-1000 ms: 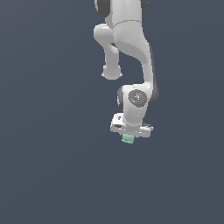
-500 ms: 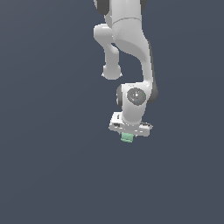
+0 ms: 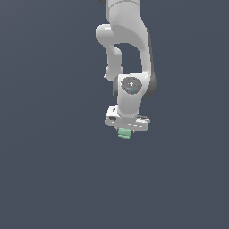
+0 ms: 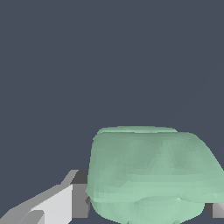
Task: Pick up the object and move it to a goal position.
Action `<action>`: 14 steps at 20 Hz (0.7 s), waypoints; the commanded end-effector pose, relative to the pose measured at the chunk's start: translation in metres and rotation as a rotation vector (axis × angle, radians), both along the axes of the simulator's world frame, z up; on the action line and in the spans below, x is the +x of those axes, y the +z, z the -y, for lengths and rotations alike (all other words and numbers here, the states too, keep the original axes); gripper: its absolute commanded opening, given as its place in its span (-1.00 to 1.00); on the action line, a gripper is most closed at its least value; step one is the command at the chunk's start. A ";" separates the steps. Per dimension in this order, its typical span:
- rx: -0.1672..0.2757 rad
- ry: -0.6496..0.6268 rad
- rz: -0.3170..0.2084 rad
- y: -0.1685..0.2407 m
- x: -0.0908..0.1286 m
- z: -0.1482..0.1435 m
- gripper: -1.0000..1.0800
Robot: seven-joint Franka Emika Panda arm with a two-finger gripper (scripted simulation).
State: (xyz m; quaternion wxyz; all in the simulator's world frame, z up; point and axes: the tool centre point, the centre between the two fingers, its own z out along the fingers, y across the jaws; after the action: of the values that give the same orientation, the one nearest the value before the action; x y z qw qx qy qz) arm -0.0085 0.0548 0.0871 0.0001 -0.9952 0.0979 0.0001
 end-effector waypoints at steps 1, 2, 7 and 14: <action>0.000 -0.001 0.001 0.016 -0.008 0.012 -1.00; 0.001 -0.001 0.001 0.023 -0.012 0.018 -1.00; 0.001 -0.001 0.001 0.063 -0.032 0.048 -1.00; 0.003 -0.001 0.001 0.122 -0.062 0.094 -1.00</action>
State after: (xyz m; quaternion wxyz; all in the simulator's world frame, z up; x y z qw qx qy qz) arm -0.0636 -0.0287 0.1960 0.0011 -0.9951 0.0984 0.0000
